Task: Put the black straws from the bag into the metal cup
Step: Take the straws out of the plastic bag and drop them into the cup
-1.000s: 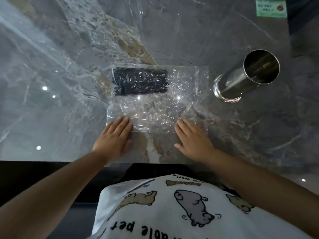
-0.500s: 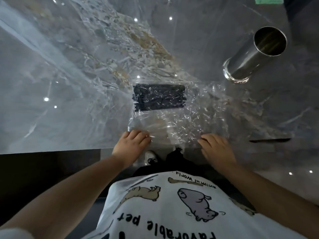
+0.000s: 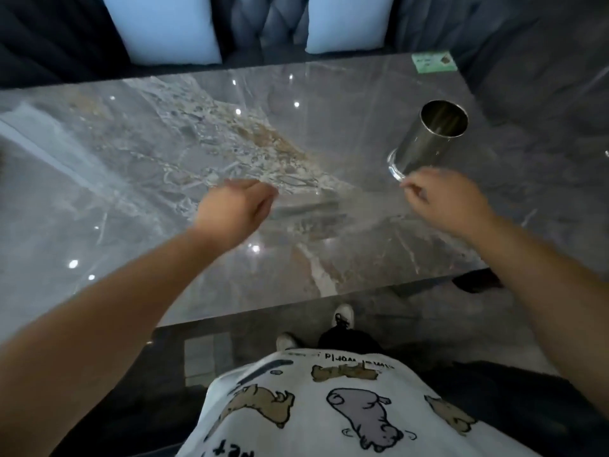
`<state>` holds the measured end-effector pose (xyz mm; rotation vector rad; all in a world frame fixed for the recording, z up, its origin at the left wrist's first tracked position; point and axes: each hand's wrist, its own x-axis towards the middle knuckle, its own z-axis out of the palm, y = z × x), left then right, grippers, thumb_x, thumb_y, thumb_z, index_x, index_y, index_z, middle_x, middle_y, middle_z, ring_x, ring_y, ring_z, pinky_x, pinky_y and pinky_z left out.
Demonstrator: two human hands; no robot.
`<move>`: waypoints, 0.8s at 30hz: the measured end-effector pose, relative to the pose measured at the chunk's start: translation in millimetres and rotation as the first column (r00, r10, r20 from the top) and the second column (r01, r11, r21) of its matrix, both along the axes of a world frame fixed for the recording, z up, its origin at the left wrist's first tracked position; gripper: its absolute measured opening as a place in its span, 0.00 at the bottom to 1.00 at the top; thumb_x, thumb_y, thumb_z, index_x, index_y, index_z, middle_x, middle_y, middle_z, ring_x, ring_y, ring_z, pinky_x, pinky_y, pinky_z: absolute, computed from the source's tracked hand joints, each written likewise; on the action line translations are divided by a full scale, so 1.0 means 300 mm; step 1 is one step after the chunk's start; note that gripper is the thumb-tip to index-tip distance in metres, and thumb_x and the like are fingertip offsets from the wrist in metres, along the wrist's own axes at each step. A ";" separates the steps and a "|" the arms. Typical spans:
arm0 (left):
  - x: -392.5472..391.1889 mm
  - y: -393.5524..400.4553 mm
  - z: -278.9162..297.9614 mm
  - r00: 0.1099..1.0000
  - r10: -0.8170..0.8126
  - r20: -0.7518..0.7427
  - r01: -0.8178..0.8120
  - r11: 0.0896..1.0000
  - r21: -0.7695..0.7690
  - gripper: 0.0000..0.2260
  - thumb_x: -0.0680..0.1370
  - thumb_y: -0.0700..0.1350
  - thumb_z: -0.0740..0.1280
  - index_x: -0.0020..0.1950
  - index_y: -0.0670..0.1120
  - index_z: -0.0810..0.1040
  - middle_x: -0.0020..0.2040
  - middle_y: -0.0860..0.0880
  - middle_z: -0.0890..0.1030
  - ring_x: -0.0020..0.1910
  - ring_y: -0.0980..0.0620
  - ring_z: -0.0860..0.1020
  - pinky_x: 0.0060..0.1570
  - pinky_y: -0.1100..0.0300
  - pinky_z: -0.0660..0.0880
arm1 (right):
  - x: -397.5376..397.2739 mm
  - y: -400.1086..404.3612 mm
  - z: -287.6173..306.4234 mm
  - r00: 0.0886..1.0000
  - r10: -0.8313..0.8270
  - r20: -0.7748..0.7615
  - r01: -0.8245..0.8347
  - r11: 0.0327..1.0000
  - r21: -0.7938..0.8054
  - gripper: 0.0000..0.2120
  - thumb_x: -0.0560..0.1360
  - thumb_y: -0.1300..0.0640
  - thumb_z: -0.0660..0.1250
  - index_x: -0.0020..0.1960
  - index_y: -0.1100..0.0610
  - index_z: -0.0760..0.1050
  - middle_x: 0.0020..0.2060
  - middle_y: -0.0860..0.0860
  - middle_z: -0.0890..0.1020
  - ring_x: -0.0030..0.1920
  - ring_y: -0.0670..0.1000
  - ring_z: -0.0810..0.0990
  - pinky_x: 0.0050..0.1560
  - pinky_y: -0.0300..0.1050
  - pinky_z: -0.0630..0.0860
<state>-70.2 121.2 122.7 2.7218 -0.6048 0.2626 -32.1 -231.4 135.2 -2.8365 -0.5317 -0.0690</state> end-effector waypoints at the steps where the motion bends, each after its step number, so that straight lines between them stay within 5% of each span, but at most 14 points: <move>1: 0.051 -0.002 0.052 0.999 0.013 0.037 -0.013 1.000 -0.009 0.10 0.80 0.43 0.62 0.54 0.42 0.82 0.46 0.41 0.84 0.43 0.38 0.81 0.40 0.46 0.78 | 0.046 -0.001 0.061 1.000 -0.021 -0.005 0.021 1.000 0.002 0.07 0.76 0.57 0.64 0.50 0.55 0.79 0.46 0.55 0.82 0.46 0.60 0.79 0.43 0.52 0.75; 8: 0.250 -0.066 0.295 0.987 0.092 0.132 -0.075 0.988 -0.132 0.09 0.80 0.44 0.64 0.56 0.44 0.81 0.51 0.43 0.84 0.48 0.40 0.81 0.47 0.49 0.77 | 0.230 -0.033 0.355 0.991 -0.076 0.112 0.073 0.997 0.032 0.09 0.75 0.56 0.65 0.53 0.55 0.79 0.49 0.55 0.83 0.51 0.59 0.80 0.52 0.52 0.76; 13: 0.301 -0.178 0.393 0.987 0.070 0.144 -0.041 0.980 -0.195 0.07 0.79 0.44 0.65 0.54 0.47 0.82 0.50 0.49 0.85 0.46 0.48 0.81 0.45 0.59 0.73 | 0.274 0.014 0.445 0.994 0.097 -0.052 -0.100 0.993 -0.068 0.26 0.73 0.46 0.69 0.68 0.48 0.67 0.61 0.47 0.79 0.59 0.52 0.77 0.58 0.49 0.73; 19: 0.343 -0.264 0.486 0.988 0.078 0.136 -0.051 0.980 -0.193 0.08 0.79 0.44 0.65 0.54 0.47 0.82 0.47 0.51 0.85 0.45 0.50 0.81 0.46 0.57 0.75 | 0.365 0.124 0.510 0.951 0.307 -0.022 -0.308 0.947 -0.087 0.05 0.76 0.52 0.65 0.49 0.50 0.79 0.46 0.47 0.83 0.48 0.50 0.78 0.46 0.48 0.74; 24: 0.374 -0.189 0.459 0.969 0.230 0.085 -0.157 0.847 -0.509 0.21 0.75 0.56 0.68 0.67 0.59 0.69 0.54 0.63 0.79 0.53 0.66 0.76 0.53 0.74 0.68 | 0.472 0.105 0.631 0.936 0.350 -0.042 -0.352 0.934 -0.064 0.04 0.75 0.53 0.66 0.43 0.49 0.79 0.37 0.41 0.79 0.40 0.45 0.76 0.37 0.39 0.68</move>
